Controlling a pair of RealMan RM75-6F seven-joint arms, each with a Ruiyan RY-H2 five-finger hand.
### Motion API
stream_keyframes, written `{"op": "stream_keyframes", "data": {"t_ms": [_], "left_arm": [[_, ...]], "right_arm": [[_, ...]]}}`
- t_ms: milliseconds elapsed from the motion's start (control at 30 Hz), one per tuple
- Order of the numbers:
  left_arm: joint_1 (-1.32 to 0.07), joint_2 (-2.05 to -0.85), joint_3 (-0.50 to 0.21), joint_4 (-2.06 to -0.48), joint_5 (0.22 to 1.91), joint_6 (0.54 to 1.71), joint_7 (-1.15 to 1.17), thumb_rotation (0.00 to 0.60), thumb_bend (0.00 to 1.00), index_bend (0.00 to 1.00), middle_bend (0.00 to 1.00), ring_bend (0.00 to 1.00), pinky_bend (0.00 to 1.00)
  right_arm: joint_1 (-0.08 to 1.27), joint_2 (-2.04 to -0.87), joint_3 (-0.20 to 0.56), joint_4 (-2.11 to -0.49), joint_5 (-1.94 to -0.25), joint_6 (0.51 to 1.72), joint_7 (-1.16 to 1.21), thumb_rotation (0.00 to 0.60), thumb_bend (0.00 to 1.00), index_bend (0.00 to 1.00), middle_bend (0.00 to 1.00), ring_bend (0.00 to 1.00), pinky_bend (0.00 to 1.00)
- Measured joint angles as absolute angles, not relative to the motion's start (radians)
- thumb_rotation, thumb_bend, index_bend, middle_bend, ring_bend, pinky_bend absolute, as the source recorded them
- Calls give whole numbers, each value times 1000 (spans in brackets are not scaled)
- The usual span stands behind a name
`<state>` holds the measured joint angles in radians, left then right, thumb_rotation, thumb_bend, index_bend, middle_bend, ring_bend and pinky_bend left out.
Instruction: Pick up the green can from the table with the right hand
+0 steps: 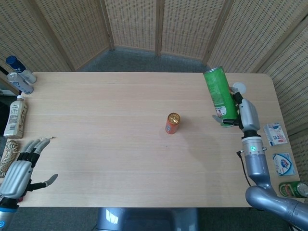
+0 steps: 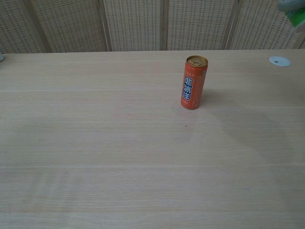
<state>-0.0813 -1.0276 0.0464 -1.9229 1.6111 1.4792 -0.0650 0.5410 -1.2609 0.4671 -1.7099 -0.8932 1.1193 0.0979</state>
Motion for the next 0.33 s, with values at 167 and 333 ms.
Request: {"op": "stream_keyframes", "data": {"t_ms": [167,333], "left_arm": [[-79,-1029,46,-1920,1610,1479,-66,564,269,69,119,0,0],[-85,-1033,40,-1916,1602,1468,-67,566,269,70,119,0,0]], "right_arm": [[540,-1258,461,-1712,-901,1125,93,600,169,391,573,728,886],[543,-1266,458,-1709,-904,1137,89,600,170,395,577,734,887]]}}
